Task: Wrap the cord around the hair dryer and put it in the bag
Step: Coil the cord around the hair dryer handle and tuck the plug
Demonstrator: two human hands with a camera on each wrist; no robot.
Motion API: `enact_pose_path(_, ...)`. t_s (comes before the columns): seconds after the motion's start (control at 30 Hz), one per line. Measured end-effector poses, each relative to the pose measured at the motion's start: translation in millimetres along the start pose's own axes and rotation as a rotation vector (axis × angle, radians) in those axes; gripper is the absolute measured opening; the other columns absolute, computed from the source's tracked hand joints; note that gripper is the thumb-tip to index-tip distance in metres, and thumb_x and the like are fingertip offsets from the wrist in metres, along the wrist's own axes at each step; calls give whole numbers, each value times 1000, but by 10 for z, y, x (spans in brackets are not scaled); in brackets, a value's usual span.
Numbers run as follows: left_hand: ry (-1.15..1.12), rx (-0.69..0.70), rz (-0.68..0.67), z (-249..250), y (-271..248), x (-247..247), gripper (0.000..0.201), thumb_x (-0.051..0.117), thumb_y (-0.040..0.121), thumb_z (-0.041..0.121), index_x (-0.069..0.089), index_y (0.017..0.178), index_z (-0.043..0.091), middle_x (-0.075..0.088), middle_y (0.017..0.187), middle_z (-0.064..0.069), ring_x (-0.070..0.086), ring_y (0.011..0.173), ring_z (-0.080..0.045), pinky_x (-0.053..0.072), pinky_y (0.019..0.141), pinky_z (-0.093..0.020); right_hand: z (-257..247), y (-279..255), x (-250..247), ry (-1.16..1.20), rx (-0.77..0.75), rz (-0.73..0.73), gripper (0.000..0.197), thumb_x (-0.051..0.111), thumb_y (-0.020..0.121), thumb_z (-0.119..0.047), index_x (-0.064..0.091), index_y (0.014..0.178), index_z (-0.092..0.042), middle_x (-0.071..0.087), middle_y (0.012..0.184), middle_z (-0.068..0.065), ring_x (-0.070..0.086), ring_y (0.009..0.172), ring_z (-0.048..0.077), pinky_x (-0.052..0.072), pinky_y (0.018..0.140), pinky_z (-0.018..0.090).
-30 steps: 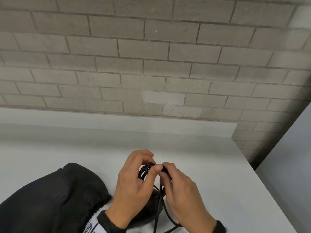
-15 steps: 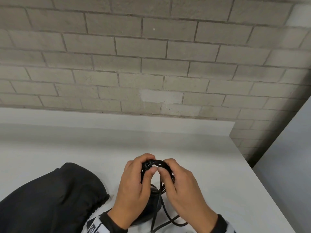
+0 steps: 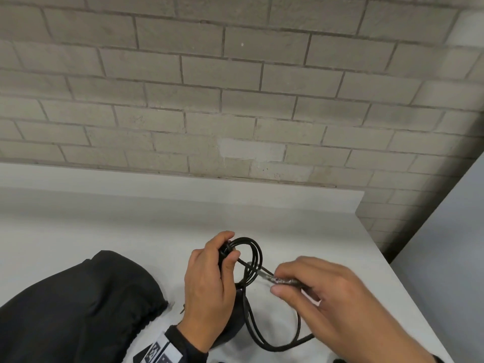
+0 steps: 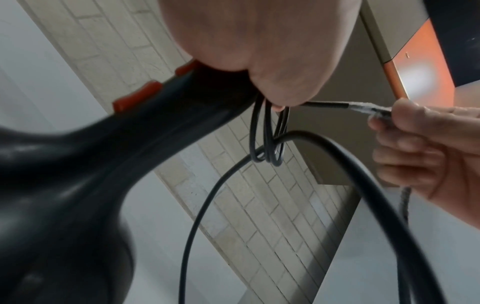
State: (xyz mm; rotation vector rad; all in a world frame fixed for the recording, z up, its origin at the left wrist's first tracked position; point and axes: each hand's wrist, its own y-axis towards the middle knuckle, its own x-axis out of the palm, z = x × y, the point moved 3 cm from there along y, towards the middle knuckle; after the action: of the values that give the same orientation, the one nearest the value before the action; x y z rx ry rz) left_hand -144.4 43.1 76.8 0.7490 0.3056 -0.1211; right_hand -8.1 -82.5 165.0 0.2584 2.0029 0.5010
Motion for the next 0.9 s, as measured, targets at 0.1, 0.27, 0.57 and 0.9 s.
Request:
enact_pose_path(0.1,-8,61,-33,45,-8,-2,34,29,103,54,50,122,35,55,99,29,53,83,-6,43,75,-23,-44,141,-255,-39,-40,54,17,55,94,-45,64,91,-32,49,76,-29,47,68,-10,36,62,8)
enact_pose_path(0.27,-51,84,-127,38,-6,6,33,32,98,63,49,116,40,56,103,24,57,85,-6,45,75,-26,-65,325,-463,-44,22,176,32,57,86,-59,63,77,-29,56,62,-10,53,58,7,40,52,16)
enact_pose_path(0.57,-56,90,3,24,55,-35,32,41,98,59,54,107,31,58,91,23,59,81,-5,48,70,-22,3,166,-259,452,276,136,32,72,73,-54,70,71,-23,55,55,-2,44,50,6,36,49,21)
enact_pose_path(0.9,1,92,55,21,105,1,25,46,99,47,55,102,24,59,82,12,56,71,-7,46,65,-19,-276,-200,705,113,127,672,2,66,82,-21,64,83,-22,60,84,-8,56,80,5,42,73,11)
